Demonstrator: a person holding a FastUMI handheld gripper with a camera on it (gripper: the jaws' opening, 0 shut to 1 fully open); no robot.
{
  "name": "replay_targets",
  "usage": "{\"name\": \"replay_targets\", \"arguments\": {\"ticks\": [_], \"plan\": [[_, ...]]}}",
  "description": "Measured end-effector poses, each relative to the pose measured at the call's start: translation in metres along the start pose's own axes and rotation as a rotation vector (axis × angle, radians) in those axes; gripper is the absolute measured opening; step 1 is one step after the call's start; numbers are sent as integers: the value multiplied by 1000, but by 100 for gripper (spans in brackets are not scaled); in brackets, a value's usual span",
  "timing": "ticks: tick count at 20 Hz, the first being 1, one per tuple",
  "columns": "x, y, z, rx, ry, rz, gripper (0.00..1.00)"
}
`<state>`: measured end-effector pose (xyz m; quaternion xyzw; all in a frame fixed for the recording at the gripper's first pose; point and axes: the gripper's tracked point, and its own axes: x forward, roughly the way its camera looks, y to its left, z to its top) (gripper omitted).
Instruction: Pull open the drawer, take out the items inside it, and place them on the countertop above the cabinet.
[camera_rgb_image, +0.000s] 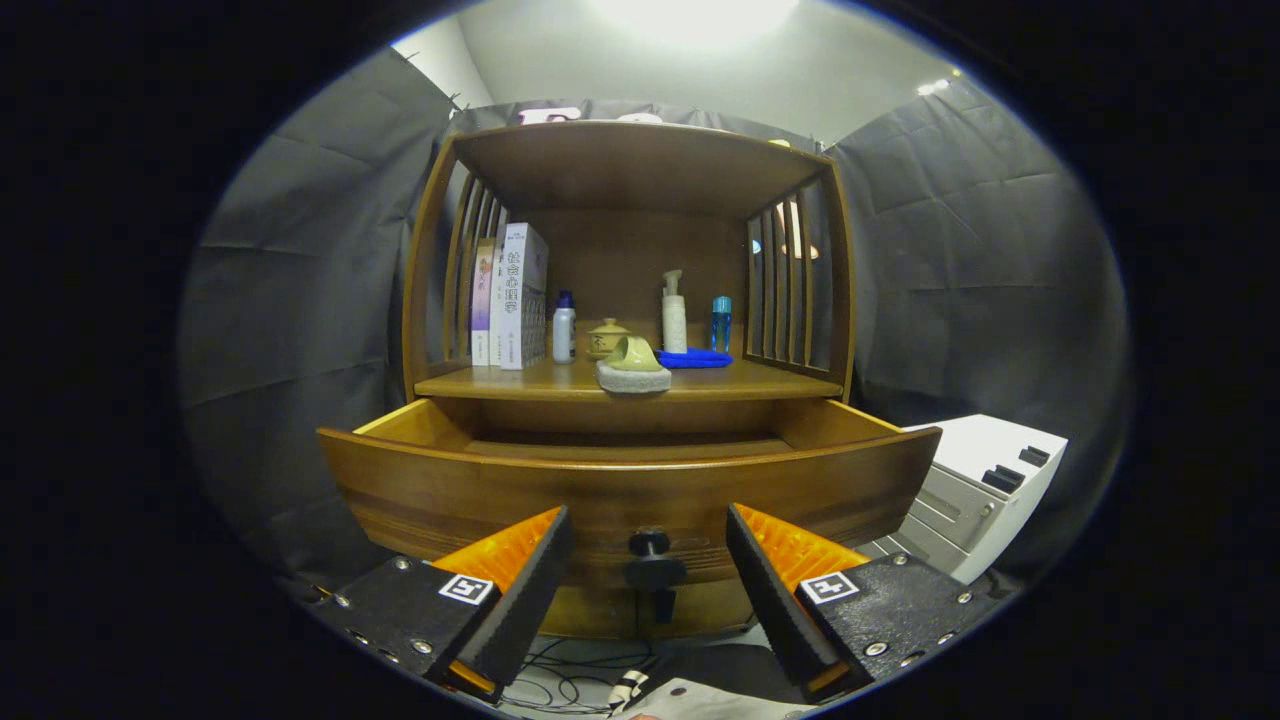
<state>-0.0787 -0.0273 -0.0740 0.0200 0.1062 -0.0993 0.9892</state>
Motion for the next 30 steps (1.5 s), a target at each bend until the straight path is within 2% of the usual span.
{"name": "replay_targets", "arguments": {"ticks": [5,11,16,21,30], "plan": [[19,1,-13,-1,46,-2,95],[42,11,-15,-46,80,45,95],[46,10,-10,-20,60,54,92],[74,16,-3,-30,68,84,92],[110,20,0,-13,73,86,92]]}}
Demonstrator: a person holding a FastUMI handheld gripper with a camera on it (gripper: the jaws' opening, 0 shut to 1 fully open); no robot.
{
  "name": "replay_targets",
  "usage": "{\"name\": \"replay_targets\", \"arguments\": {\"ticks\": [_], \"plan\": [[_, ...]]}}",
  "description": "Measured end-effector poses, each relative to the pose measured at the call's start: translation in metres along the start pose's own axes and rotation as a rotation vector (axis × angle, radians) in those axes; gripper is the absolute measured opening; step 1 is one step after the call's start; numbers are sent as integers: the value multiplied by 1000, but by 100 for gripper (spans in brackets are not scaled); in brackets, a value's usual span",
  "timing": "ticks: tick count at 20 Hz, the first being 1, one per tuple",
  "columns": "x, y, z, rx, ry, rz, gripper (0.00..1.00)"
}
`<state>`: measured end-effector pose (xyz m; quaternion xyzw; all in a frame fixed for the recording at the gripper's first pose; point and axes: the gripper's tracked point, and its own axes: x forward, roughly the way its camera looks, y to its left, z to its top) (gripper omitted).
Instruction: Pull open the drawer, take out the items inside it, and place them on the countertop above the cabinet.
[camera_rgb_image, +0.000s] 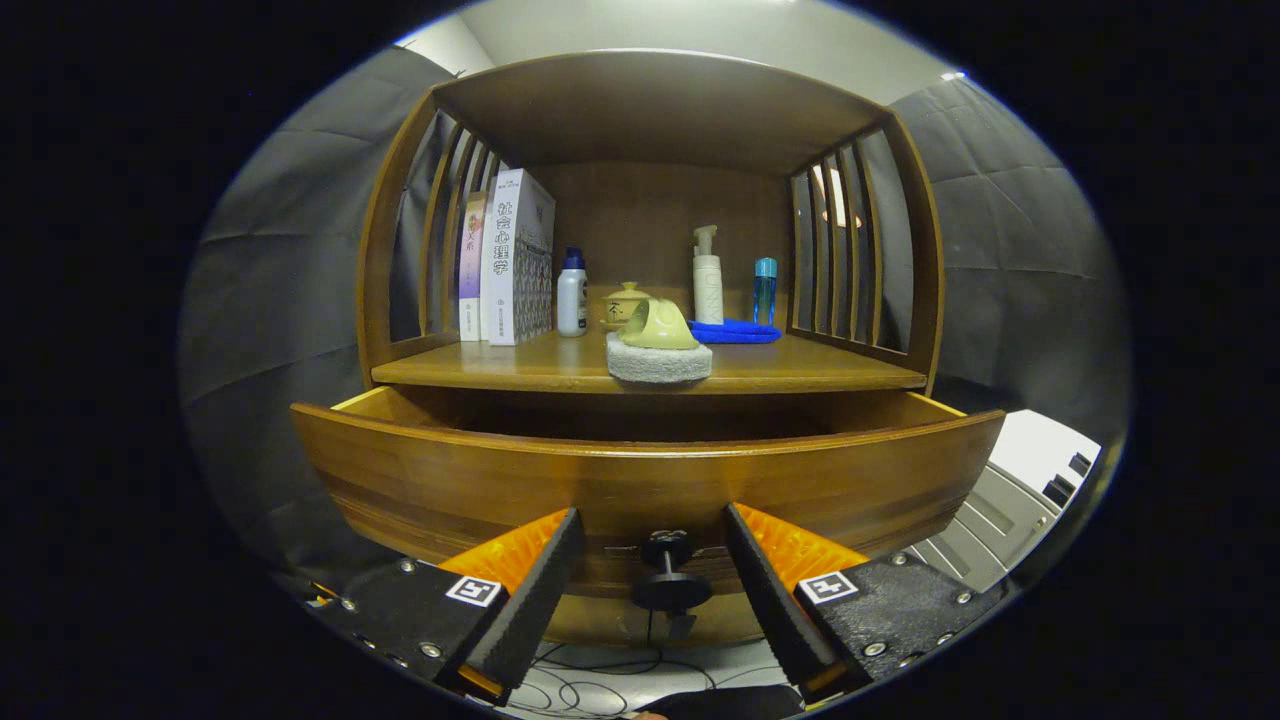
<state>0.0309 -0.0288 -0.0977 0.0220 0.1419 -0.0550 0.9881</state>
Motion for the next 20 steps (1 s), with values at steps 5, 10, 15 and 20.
{"name": "replay_targets", "arguments": {"ticks": [5,10,15,20], "plan": [[30,1,6,34,-17,-9,92],[52,2,11,34,-25,1,92],[70,3,14,49,-43,16,92],[86,2,14,111,-67,46,92]]}}
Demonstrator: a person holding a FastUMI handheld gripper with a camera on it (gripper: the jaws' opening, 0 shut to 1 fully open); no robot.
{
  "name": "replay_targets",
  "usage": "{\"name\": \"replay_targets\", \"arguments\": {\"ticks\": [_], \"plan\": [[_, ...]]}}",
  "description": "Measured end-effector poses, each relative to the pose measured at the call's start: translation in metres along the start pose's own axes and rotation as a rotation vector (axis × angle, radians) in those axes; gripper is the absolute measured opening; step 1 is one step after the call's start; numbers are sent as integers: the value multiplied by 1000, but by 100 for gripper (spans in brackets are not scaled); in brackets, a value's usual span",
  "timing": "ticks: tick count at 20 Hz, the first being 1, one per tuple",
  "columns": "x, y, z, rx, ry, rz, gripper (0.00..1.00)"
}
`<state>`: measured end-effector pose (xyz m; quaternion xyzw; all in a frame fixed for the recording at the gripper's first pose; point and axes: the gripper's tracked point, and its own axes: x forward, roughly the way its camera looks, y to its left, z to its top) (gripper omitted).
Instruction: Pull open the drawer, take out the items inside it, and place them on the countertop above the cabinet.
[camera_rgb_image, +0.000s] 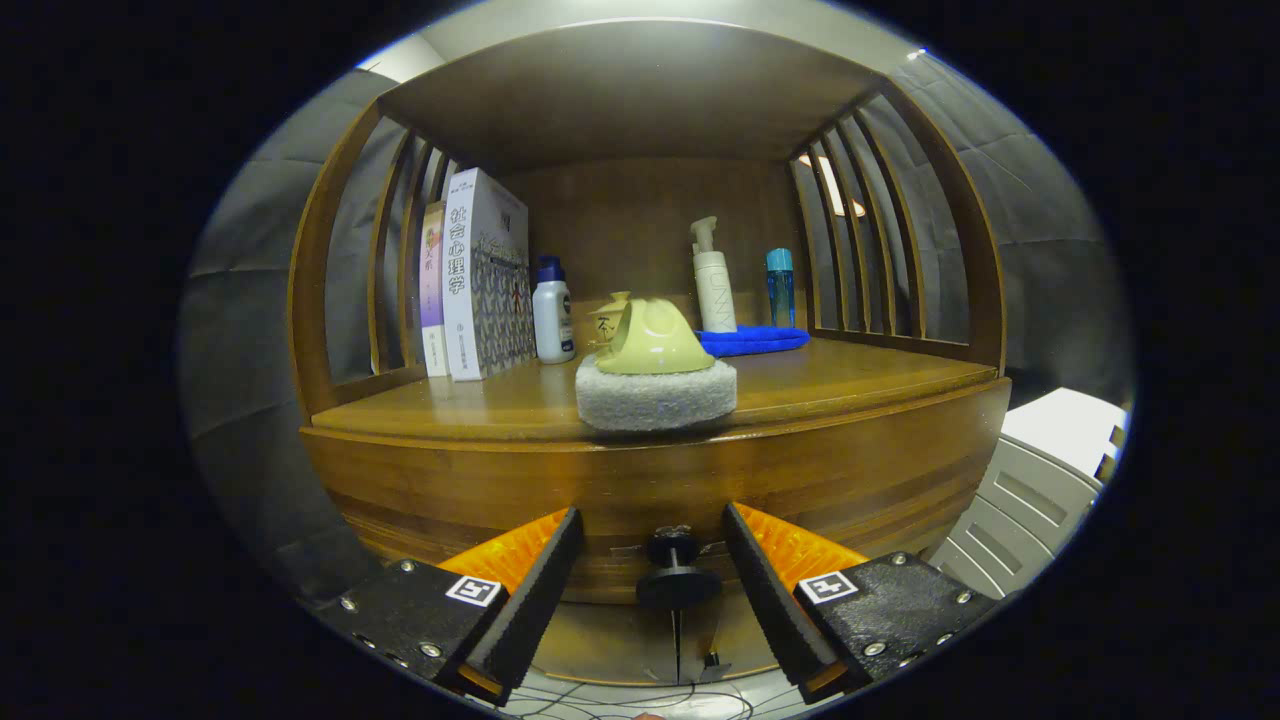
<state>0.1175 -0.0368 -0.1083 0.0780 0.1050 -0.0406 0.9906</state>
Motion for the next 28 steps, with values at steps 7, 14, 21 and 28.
{"name": "replay_targets", "arguments": {"ticks": [7,14,21,28], "plan": [[-8,-1,3,-31,-4,-27,93],[-61,-9,60,-63,-114,-59,93],[-121,11,127,-82,-160,-56,93],[-171,28,153,-146,-167,-76,93]]}}
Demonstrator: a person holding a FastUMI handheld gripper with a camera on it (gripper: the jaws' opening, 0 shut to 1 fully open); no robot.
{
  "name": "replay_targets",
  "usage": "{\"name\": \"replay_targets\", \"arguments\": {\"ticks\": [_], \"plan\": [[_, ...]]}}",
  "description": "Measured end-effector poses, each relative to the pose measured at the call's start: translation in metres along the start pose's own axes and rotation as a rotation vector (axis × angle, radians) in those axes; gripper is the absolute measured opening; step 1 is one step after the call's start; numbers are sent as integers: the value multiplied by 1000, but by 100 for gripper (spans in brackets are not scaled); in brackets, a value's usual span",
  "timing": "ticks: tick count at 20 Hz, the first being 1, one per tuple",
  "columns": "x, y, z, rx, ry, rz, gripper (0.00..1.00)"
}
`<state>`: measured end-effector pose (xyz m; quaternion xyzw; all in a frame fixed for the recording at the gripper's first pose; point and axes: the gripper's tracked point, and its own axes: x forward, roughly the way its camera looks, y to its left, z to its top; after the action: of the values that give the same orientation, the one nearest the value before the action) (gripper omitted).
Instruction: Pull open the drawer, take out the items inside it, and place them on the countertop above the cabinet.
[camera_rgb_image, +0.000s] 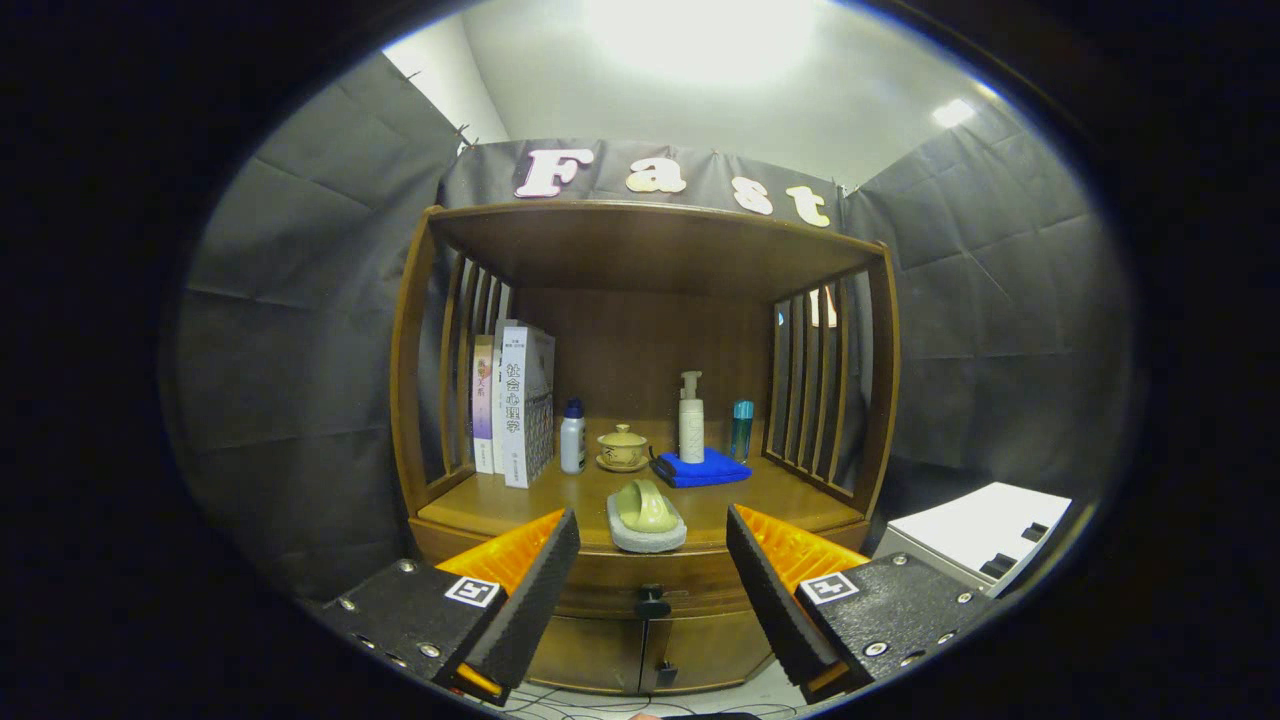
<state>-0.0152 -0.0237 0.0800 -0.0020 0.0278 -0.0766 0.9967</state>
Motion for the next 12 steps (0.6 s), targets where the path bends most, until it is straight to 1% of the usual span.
{"name": "replay_targets", "arguments": {"ticks": [6,12], "plan": [[-24,4,4,11,-5,8,93],[-28,3,7,19,-9,9,93]]}}
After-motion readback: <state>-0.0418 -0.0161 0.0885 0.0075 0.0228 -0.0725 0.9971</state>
